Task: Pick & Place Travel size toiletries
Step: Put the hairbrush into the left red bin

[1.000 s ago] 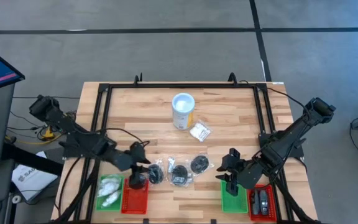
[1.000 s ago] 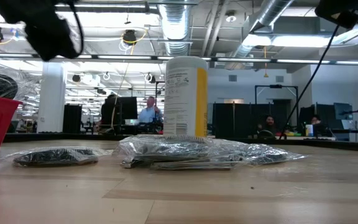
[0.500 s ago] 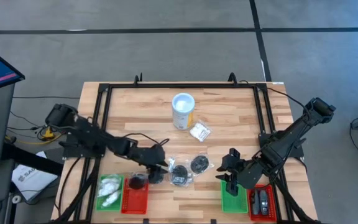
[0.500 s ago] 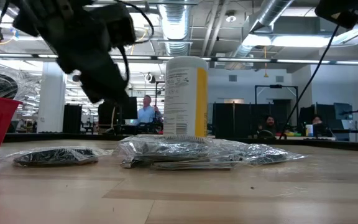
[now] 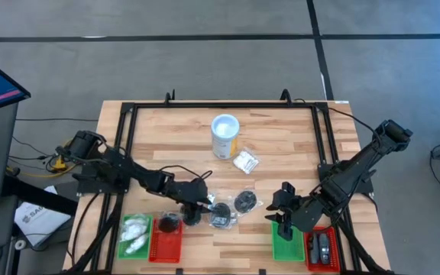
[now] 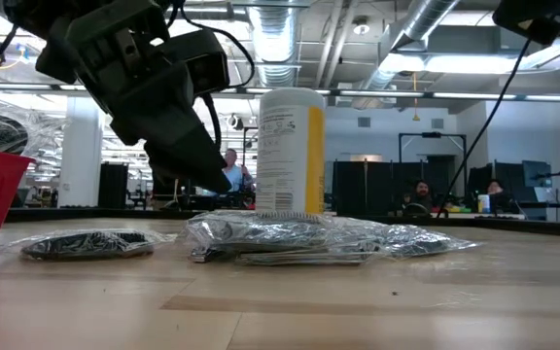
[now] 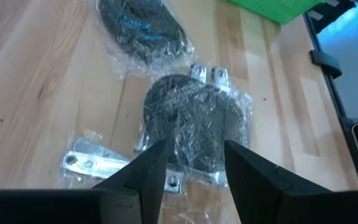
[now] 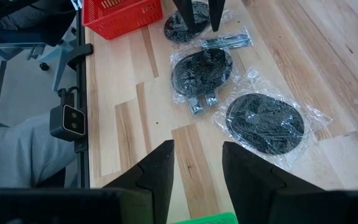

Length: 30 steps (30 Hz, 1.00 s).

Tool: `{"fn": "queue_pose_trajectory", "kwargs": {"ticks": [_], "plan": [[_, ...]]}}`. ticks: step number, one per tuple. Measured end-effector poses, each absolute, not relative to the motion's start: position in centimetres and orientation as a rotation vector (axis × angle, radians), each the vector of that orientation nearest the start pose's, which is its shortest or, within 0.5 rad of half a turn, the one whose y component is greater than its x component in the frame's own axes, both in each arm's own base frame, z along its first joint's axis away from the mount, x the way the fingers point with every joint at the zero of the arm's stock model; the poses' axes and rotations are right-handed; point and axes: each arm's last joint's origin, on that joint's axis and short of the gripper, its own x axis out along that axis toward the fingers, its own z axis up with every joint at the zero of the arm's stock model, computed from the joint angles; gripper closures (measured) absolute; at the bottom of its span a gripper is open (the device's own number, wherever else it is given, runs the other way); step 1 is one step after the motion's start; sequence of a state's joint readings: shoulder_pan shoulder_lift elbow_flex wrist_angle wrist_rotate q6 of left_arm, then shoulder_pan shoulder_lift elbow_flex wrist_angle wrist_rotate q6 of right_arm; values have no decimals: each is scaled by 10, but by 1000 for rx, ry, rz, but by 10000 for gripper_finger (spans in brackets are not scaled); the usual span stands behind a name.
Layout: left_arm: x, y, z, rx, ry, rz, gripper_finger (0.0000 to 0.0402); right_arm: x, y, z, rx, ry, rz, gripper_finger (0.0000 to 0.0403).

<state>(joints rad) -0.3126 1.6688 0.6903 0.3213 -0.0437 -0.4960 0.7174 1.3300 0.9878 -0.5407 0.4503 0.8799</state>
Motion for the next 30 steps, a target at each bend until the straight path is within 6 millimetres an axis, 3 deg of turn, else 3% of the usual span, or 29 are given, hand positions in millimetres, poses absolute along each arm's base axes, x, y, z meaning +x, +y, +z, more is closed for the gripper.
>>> {"fn": "queue_pose_trajectory", "kwargs": {"ticks": [7,30], "plan": [[296,-94,139,-362,676,-99,248,210,166,262,347,770,-88,275],[309,-95,105,-342,654,-93,248,210,167,262,335,768,-81,275]]}}
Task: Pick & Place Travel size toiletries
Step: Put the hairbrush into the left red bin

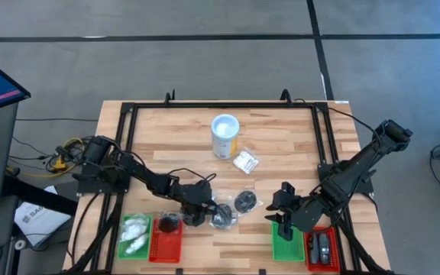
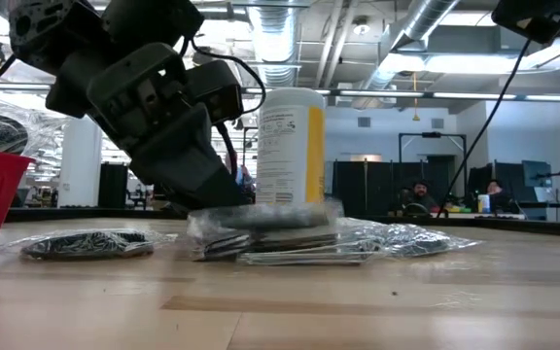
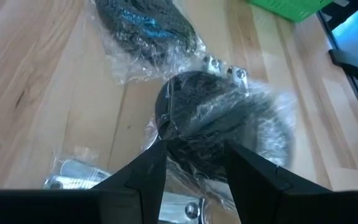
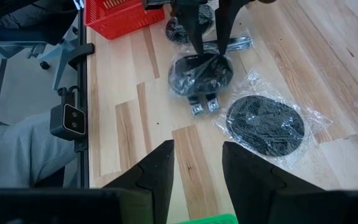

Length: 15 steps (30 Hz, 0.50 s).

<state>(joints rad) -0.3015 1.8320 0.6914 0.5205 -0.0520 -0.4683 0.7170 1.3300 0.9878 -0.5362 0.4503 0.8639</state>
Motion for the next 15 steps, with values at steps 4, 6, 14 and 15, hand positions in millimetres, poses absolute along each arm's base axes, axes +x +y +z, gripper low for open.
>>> {"fn": "queue_pose_trajectory", "kwargs": {"ticks": [4,6,14,15], "plan": [[310,-94,108,-325,639,-102,248,210,167,262,335,768,-81,275],[309,-94,109,-322,641,-102,248,210,167,262,335,768,-81,275],[310,-93,110,-282,619,-65,248,210,167,262,335,768,-81,275],[310,-92,110,-262,615,-63,248,210,167,262,335,768,-81,275]]}}
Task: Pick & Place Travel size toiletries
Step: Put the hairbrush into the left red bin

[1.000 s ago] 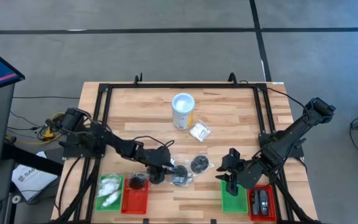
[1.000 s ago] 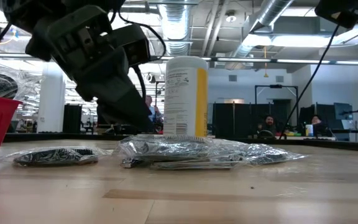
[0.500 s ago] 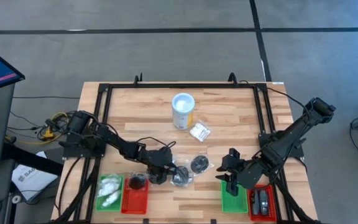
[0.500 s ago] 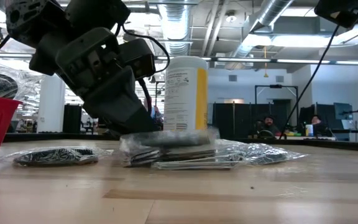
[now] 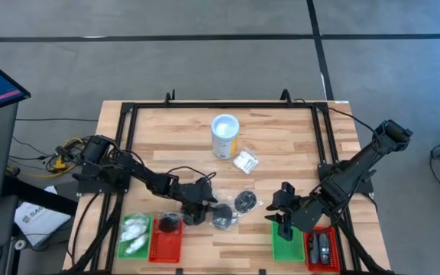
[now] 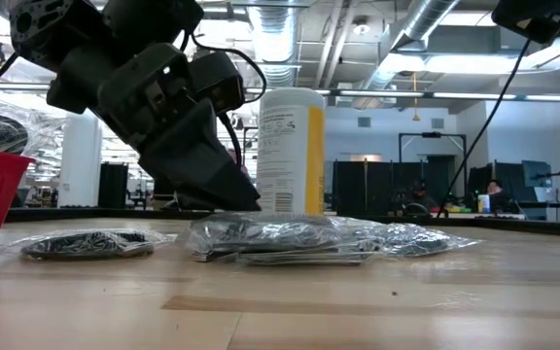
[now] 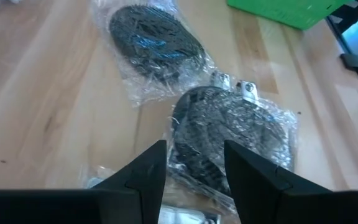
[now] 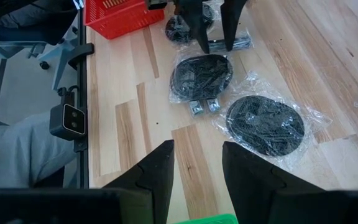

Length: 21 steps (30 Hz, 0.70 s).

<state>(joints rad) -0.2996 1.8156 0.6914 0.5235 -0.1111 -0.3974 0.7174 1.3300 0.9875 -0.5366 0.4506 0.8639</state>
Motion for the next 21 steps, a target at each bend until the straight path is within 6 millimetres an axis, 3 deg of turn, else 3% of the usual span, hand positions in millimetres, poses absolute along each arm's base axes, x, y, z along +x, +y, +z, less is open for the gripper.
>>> {"fn": "queue_pose_trajectory", "kwargs": {"ticks": [14,21], "plan": [[312,-85,110,-261,604,-15,248,210,167,262,332,768,-80,275],[311,-85,109,-285,638,-74,248,210,167,262,332,768,-80,275]]}}
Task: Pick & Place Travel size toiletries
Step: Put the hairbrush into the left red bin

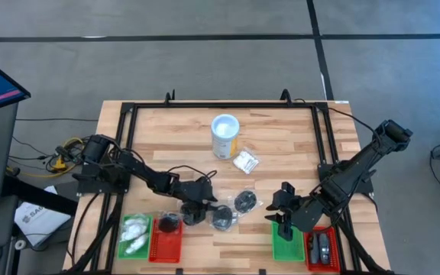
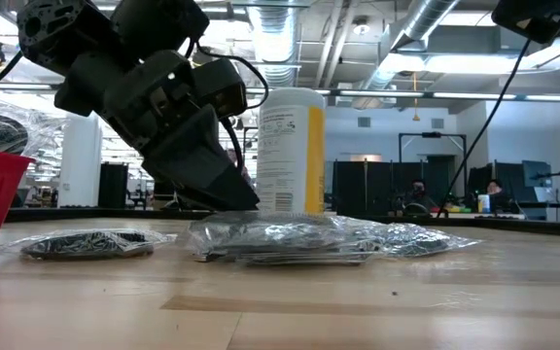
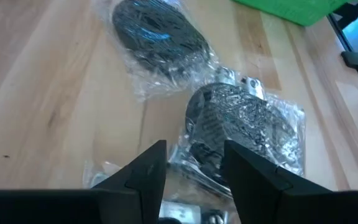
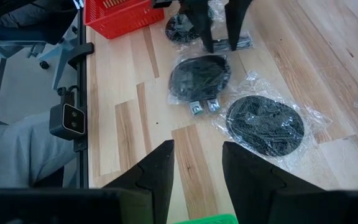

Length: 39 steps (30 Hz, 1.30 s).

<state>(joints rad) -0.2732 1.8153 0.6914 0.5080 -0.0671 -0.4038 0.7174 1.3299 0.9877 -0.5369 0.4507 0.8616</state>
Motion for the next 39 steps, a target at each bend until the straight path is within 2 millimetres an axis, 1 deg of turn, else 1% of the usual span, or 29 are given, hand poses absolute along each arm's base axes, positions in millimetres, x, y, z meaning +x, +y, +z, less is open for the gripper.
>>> {"fn": "queue_pose_trajectory", "kwargs": {"ticks": [6,24,30,32,34,39], "plan": [[311,-83,108,-285,651,-67,248,210,167,262,334,768,-81,275],[308,-85,105,-320,702,-104,248,210,167,262,333,768,-80,275],[311,-87,91,-312,721,-99,250,210,167,262,332,769,-81,275],[311,-87,87,-308,735,-100,261,210,166,262,330,768,-79,275],[311,-88,87,-314,741,-118,285,210,167,262,328,768,-79,275],[307,-88,94,-303,753,-151,382,210,167,262,327,769,-79,275]]}}
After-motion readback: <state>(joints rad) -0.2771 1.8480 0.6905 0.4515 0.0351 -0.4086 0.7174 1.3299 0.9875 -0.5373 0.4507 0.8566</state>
